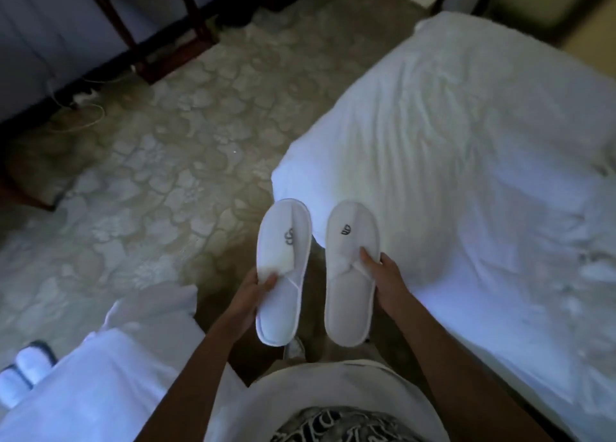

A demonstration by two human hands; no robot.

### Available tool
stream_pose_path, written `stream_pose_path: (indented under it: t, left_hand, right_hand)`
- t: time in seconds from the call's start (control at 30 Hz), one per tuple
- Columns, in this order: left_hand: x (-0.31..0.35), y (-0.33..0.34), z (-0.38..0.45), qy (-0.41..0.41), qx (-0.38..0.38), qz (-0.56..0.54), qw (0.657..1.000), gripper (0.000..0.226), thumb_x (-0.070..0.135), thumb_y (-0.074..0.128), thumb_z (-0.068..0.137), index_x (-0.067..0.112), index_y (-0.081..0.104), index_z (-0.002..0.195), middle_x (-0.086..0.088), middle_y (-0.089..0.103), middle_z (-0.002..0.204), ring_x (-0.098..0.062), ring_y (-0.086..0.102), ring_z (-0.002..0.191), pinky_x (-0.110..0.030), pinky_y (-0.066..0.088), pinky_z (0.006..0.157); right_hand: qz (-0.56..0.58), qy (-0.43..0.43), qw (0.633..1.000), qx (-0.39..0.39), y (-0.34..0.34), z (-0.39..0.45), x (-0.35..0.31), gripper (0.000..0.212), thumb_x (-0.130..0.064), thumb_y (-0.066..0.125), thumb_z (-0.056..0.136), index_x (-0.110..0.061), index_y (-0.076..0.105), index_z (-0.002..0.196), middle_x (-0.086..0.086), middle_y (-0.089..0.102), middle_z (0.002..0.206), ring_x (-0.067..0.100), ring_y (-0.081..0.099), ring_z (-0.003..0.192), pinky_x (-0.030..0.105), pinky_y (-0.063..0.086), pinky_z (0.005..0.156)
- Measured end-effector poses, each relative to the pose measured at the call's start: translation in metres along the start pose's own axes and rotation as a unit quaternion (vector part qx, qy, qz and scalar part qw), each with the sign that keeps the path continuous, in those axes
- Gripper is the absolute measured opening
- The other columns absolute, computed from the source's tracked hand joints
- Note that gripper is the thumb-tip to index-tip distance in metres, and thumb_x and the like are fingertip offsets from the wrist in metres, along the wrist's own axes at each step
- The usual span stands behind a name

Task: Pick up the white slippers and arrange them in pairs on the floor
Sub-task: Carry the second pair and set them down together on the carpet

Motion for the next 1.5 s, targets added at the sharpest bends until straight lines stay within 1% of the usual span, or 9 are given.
stream_pose_path:
  t: [0.37, 0.53, 0.7, 0.8, 0.93, 1.07, 1.2, 1.33, 1.5]
  left_hand:
    - [0.125, -0.146, 0.146, -0.019, 0.152, -0.069, 0.986, 0.038, 0.032, 0.069, 0.085, 0.017, 0.062, 0.12, -0.018, 0.069, 0.119, -0.035, 0.067, 0.107, -0.052, 0.054, 0.093]
    - [0.226, -0.198, 0.207, 0.021, 0.181, -0.089, 0.979, 0.033, 0.028, 0.062, 0.09, 0.025, 0.058, 0.122, -0.011, 0.069, 0.113, -0.031, 0.067, 0.099, -0.039, 0.059, 0.068]
    - [0.294, -0.26, 0.263, 0.027, 0.228, -0.099, 0.968, 0.033, 0.023, 0.067, 0.086, 0.021, 0.062, 0.119, -0.012, 0.071, 0.113, -0.035, 0.067, 0.104, -0.051, 0.054, 0.091]
    - [0.324, -0.293, 0.321, 0.013, 0.201, -0.043, 0.979, 0.065, 0.052, 0.071, 0.067, 0.021, 0.062, 0.124, -0.008, 0.071, 0.114, -0.032, 0.067, 0.106, -0.053, 0.055, 0.092]
    - [0.376, -0.32, 0.385, 0.003, 0.174, -0.029, 0.984, 0.062, 0.052, 0.074, 0.066, 0.025, 0.063, 0.121, -0.007, 0.073, 0.112, -0.03, 0.07, 0.103, -0.055, 0.055, 0.09]
    - [0.451, -0.324, 0.449, -0.005, 0.14, 0.02, 0.99, 0.059, 0.05, 0.076, 0.067, 0.022, 0.065, 0.118, -0.006, 0.074, 0.107, -0.028, 0.072, 0.098, -0.051, 0.058, 0.086]
    - [0.519, -0.299, 0.52, 0.013, 0.085, 0.049, 0.995, 0.06, 0.045, 0.079, 0.066, 0.02, 0.065, 0.119, -0.008, 0.074, 0.112, -0.029, 0.071, 0.103, -0.05, 0.057, 0.089]
    - [0.56, -0.245, 0.588, 0.015, 0.034, 0.056, 0.998, 0.063, 0.03, 0.08, 0.071, 0.017, 0.059, 0.129, -0.007, 0.07, 0.121, -0.026, 0.067, 0.11, -0.047, 0.055, 0.094]
    - [0.568, -0.165, 0.688, -0.007, 0.073, 0.031, 0.997, 0.075, 0.032, 0.083, 0.062, 0.015, 0.055, 0.13, -0.008, 0.068, 0.122, -0.028, 0.066, 0.111, -0.046, 0.056, 0.092]
  right_hand:
    - [-0.144, -0.026, 0.985, -0.085, 0.206, 0.162, -0.182, 0.049, -0.06, 0.058, 0.084, -0.019, 0.064, 0.111, 0.007, 0.07, 0.108, 0.026, 0.066, 0.098, 0.046, 0.053, 0.092]
    - [-0.202, -0.03, 0.973, -0.113, 0.284, 0.221, -0.259, 0.064, -0.063, 0.056, 0.083, -0.014, 0.062, 0.123, 0.008, 0.069, 0.113, 0.026, 0.065, 0.103, 0.042, 0.051, 0.091]
    - [-0.22, -0.023, 0.971, -0.092, 0.356, 0.275, -0.333, 0.063, -0.057, 0.058, 0.086, -0.012, 0.056, 0.129, 0.007, 0.063, 0.119, 0.026, 0.06, 0.107, 0.043, 0.048, 0.097]
    - [-0.233, -0.009, 0.967, -0.101, 0.404, 0.314, -0.362, 0.058, -0.06, 0.055, 0.086, -0.016, 0.058, 0.124, 0.005, 0.062, 0.11, 0.022, 0.06, 0.097, 0.04, 0.048, 0.091]
    - [-0.226, -0.001, 0.971, -0.079, 0.441, 0.357, -0.406, 0.059, -0.059, 0.056, 0.086, -0.014, 0.061, 0.123, 0.01, 0.067, 0.116, 0.028, 0.062, 0.102, 0.046, 0.051, 0.096]
    - [-0.237, -0.007, 0.971, -0.04, 0.448, 0.4, -0.475, 0.07, -0.069, 0.051, 0.082, -0.016, 0.058, 0.126, 0.008, 0.065, 0.119, 0.028, 0.061, 0.104, 0.047, 0.049, 0.097]
    - [-0.199, -0.014, 0.979, -0.04, 0.434, 0.446, -0.533, 0.059, -0.056, 0.052, 0.09, -0.013, 0.055, 0.13, 0.004, 0.061, 0.119, 0.021, 0.057, 0.101, 0.036, 0.045, 0.083]
    - [-0.198, -0.004, 0.98, -0.013, 0.387, 0.511, -0.571, 0.058, -0.051, 0.057, 0.09, -0.008, 0.058, 0.129, 0.011, 0.064, 0.121, 0.027, 0.06, 0.104, 0.042, 0.05, 0.093]
    - [-0.211, 0.025, 0.977, -0.001, 0.323, 0.625, -0.616, 0.056, -0.046, 0.057, 0.091, -0.005, 0.055, 0.129, 0.01, 0.06, 0.117, 0.024, 0.054, 0.1, 0.038, 0.046, 0.087]
Point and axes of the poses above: each hand's wrist, its own z-axis towards the middle knuckle, its own y-axis out of the palm, x = y × z, the point moved 7 cm from there along z, towards the middle knuckle
